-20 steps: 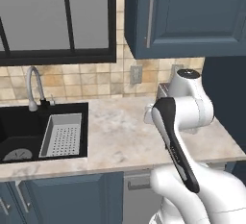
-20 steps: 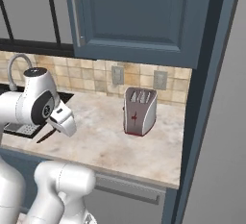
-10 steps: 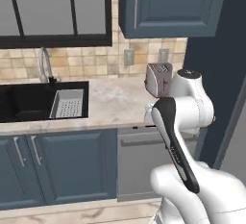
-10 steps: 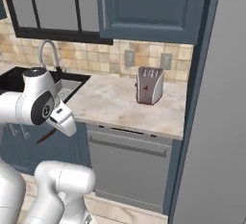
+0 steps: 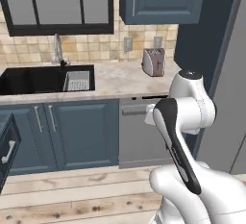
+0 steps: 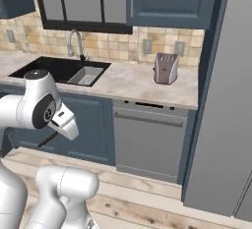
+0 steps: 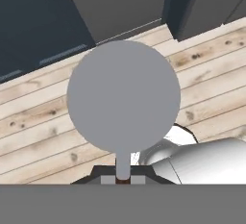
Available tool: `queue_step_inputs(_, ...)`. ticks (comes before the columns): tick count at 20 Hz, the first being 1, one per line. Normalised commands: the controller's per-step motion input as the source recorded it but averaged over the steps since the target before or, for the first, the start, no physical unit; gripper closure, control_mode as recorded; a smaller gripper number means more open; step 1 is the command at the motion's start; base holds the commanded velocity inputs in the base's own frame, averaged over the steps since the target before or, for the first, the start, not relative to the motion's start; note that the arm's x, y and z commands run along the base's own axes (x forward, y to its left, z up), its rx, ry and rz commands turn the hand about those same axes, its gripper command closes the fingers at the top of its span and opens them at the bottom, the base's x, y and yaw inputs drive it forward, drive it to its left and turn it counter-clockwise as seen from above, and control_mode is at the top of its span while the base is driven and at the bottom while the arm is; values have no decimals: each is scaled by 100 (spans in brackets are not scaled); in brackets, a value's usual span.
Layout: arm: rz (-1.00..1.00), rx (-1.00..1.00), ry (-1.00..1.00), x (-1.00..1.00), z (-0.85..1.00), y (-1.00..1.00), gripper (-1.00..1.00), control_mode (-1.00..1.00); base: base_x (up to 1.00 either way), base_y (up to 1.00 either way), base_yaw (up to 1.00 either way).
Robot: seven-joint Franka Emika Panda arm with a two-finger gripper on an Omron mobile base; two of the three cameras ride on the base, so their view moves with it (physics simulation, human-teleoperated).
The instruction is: Organize the utensils by type. Pick up the wooden spoons from the counter and place them in the open cabinet. Then pick up the metallic utensils from the counter and place them in the open drawer.
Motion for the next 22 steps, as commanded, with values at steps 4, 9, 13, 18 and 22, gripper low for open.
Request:
queue_step_inputs(4,0,0,0,0,0,0,100,100,-58,75,-18)
queue_step_inputs(9,0,0,0,0,0,0,100,100,-20,86,-13)
queue_step_inputs(13,0,0,0,0,0,0,100,100,-10,92,0)
queue_step_inputs(18,0,0,0,0,0,0,100,100,-49,80,0)
queue_step_inputs(22,0,0,0,0,0,0,100,100,-24,65,12)
